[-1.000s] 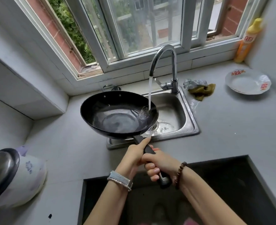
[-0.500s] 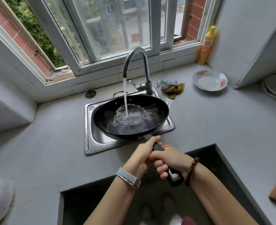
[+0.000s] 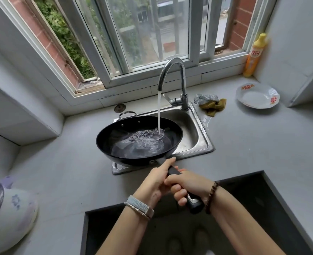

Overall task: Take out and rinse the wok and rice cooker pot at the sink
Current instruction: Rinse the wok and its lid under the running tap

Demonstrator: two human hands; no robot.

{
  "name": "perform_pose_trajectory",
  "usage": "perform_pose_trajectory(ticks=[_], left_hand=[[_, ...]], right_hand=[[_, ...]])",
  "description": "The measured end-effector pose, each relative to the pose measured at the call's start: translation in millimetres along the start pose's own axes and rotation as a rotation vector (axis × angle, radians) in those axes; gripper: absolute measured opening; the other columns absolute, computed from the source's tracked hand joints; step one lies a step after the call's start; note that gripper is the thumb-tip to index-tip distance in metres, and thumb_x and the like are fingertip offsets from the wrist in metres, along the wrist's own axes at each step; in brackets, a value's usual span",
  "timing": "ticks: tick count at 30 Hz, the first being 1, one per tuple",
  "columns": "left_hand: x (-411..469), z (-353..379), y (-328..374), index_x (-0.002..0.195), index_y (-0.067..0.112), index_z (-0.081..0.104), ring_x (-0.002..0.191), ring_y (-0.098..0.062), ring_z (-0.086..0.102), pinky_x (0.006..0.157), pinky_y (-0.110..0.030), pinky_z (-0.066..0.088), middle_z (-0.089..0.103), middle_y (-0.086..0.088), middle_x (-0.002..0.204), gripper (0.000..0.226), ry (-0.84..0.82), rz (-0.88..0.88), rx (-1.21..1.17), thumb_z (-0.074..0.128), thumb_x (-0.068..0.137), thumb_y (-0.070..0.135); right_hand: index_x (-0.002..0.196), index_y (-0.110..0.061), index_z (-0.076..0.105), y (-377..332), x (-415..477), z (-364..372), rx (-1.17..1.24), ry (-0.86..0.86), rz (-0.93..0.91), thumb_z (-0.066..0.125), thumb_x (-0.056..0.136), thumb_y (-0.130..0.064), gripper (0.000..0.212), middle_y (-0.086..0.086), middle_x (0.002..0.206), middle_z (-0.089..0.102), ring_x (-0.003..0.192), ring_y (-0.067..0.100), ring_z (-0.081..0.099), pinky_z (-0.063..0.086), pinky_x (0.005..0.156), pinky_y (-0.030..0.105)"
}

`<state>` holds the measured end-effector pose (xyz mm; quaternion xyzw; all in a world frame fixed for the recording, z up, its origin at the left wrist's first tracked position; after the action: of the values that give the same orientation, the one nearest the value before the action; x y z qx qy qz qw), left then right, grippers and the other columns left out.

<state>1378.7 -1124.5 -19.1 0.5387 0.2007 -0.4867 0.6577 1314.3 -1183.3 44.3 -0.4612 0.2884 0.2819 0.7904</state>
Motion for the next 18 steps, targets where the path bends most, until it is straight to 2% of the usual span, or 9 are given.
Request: perform_pose_trajectory(ticks=[3, 7, 11, 16, 18], left_hand=[[1.6, 6.3, 3.4, 0.070, 0.010, 0.058, 0.050, -0.018, 0.062, 0.047, -0.022, 0.049, 0.063, -0.008, 0.074, 0.031, -0.044, -0.015, -0.026, 0.069, 0.084, 0.035], [4.1, 26.1, 3.8, 0.073, 0.009, 0.056, 0.057, -0.019, 0.064, 0.056, -0.025, 0.053, 0.065, -0.009, 0.075, 0.031, -0.086, -0.023, 0.002, 0.069, 0.085, 0.035], [5.0, 45.7, -3.8, 0.073, 0.010, 0.052, 0.049, -0.017, 0.063, 0.047, -0.021, 0.050, 0.068, -0.008, 0.064, 0.032, -0.125, -0.049, 0.047, 0.065, 0.088, 0.034], [15.6, 56.1, -13.3, 0.072, 0.012, 0.051, 0.051, -0.013, 0.059, 0.053, -0.024, 0.049, 0.063, -0.002, 0.059, 0.030, -0.151, -0.047, 0.064, 0.068, 0.085, 0.033], [16.5, 56.6, -17.3, 0.072, 0.011, 0.050, 0.049, -0.013, 0.058, 0.051, -0.023, 0.048, 0.062, -0.002, 0.058, 0.027, -0.159, -0.042, 0.071, 0.066, 0.087, 0.027]], right_hand=[[0.074, -0.018, 0.036, -4.1, 1.3, -2.7, -0.004, 0.032, -0.008, 0.045, 0.092, -0.004, 0.025, -0.005, 0.042, 0.033, 0.028, 0.003, 0.029, 0.029, 0.033, 0.011], [0.078, -0.017, 0.036, -6.2, -2.0, -16.2, -0.020, 0.115, -0.046, 0.045, 0.090, -0.002, 0.021, -0.003, 0.041, 0.035, 0.028, 0.004, 0.030, 0.031, 0.034, 0.012], [0.086, -0.013, 0.035, -0.6, -8.8, -29.8, -0.078, 0.223, -0.098, 0.043, 0.088, 0.001, 0.016, -0.002, 0.040, 0.037, 0.028, 0.007, 0.032, 0.034, 0.034, 0.015], [0.086, -0.009, 0.037, 7.1, -12.9, -41.0, -0.202, 0.354, -0.159, 0.042, 0.084, 0.002, 0.012, 0.002, 0.044, 0.040, 0.030, 0.012, 0.037, 0.038, 0.035, 0.021], [0.086, -0.009, 0.038, 11.3, -13.9, -43.3, -0.249, 0.383, -0.166, 0.043, 0.083, 0.001, 0.012, 0.004, 0.047, 0.042, 0.032, 0.014, 0.038, 0.039, 0.035, 0.022]])
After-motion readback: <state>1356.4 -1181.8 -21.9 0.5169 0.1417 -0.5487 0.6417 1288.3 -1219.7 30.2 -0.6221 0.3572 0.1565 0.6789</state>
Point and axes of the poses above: each hand's wrist, its own x-axis towards the middle knuckle, its own z-axis out of the palm, y = z × x, the point moved 4 cm from there along x, towards the middle knuckle
